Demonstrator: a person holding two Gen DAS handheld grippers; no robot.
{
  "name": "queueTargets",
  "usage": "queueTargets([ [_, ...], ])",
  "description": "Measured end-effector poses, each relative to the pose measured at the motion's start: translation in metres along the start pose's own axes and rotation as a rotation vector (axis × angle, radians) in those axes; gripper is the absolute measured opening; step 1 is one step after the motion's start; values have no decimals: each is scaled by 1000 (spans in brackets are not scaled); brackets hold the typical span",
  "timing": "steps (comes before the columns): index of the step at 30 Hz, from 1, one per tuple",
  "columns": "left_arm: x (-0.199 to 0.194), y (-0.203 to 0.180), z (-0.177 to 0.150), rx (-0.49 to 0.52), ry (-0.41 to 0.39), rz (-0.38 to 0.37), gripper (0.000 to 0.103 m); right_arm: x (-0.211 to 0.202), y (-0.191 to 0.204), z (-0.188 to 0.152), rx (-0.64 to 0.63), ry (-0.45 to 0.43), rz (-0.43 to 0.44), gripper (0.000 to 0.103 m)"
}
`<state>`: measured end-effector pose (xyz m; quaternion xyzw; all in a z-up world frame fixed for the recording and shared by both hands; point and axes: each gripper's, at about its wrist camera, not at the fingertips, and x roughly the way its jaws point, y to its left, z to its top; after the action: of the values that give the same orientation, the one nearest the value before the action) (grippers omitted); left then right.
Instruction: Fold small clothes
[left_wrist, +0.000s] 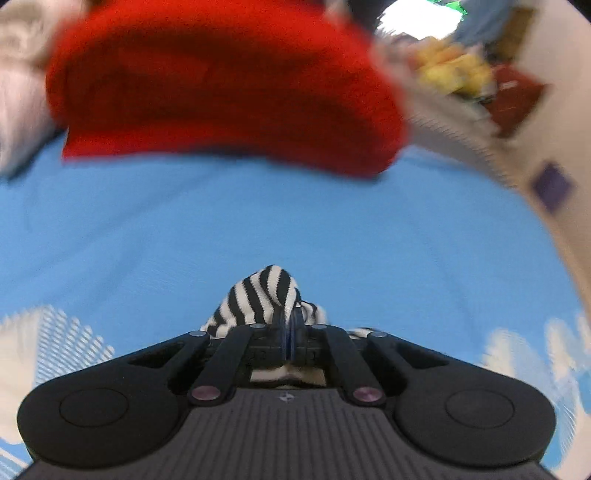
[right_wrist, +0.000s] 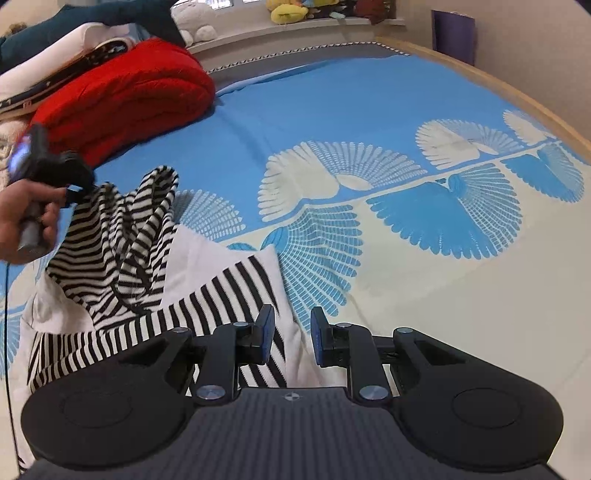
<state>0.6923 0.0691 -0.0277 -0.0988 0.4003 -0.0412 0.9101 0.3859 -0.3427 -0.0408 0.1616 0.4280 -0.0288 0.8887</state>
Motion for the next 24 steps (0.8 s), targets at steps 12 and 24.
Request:
queueTargets([
  [12,-292,-27,-256,322,81,-409,5,-35,-17,4,121,-115,47,22],
  [24,-214,94,-266,-413,190,-108,36,1,8,-18,179,146,253,46],
])
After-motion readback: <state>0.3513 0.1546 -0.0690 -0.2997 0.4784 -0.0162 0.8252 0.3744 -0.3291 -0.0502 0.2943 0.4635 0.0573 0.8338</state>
